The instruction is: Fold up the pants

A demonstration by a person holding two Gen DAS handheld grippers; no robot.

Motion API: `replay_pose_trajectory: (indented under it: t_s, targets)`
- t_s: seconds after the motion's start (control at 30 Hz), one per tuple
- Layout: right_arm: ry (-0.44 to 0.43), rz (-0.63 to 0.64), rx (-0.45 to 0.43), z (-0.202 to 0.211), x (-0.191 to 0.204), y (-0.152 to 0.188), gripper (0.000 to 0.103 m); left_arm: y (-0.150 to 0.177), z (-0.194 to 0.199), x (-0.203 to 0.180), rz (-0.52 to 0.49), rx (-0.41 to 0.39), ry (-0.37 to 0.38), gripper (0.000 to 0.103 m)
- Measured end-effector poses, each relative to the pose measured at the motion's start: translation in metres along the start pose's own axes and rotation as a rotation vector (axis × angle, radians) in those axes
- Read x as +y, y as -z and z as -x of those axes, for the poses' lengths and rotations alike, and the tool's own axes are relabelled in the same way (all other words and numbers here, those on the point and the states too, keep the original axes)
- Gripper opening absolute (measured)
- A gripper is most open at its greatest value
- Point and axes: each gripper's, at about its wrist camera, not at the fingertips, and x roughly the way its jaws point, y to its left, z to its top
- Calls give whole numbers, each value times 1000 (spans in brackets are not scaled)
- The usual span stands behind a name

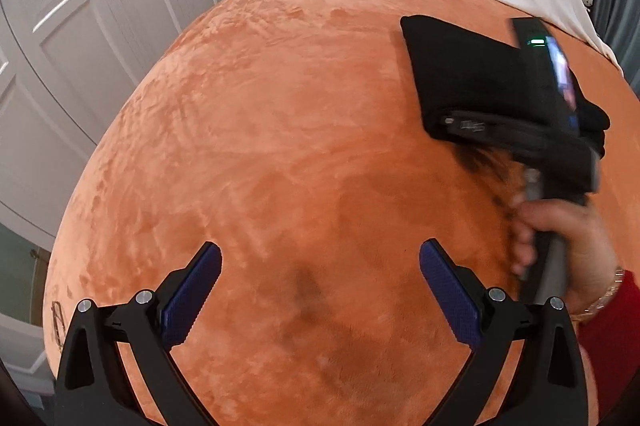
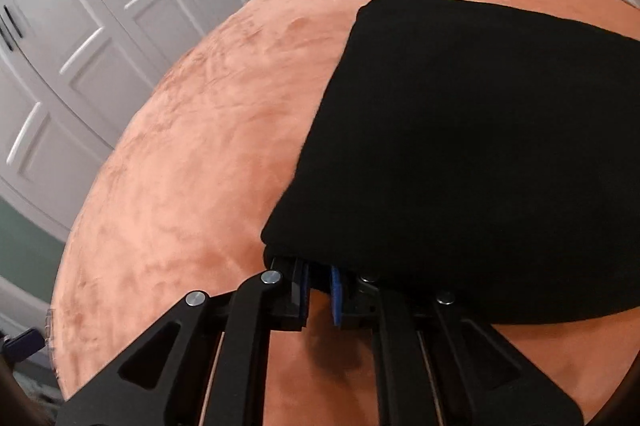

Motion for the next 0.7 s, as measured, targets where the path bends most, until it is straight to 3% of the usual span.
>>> replay_pose_trajectory:
  t_s: [0.1,0.23,0.33,0.37,0.4,0.43,0.47,0.53,0.63,0.7]
  targets:
    - [-109,-23,3,33,-15,3,8,0,0,4,-11,-14,-10,97]
    - [-115,-15,-156,93,-21,-7,8,-1,-6,7,-7,11,-2,98]
    - [-160,-79,-206,80,-18,-36,11,-4,-8,3,-3,28,-5,97]
    - [-146,-70,-181,61,-13,-42,15,-4,-9,1,-4,35,-4,97]
    - [-121,-49,-88,26,-4,-43,16,-5,-10,-2,-6,42,-6,97]
    - [-98,-13,62,-14,4,-34,16,-6,-12,-6,-10,50,-9,97]
    - [-27,64,135,-43,17,-20,16,-7,-14,-10,-19,60,-12,97]
    - [21,154,39,-20,38,-22,16,-7,-16,-15,-31,59,-7,97]
    - [-18,71,-117,29,29,-30,17,-7,-19,-23,-55,61,3,97]
    - [151,44,-191,50,2,-30,18,-7,-19,-29,-69,63,5,97]
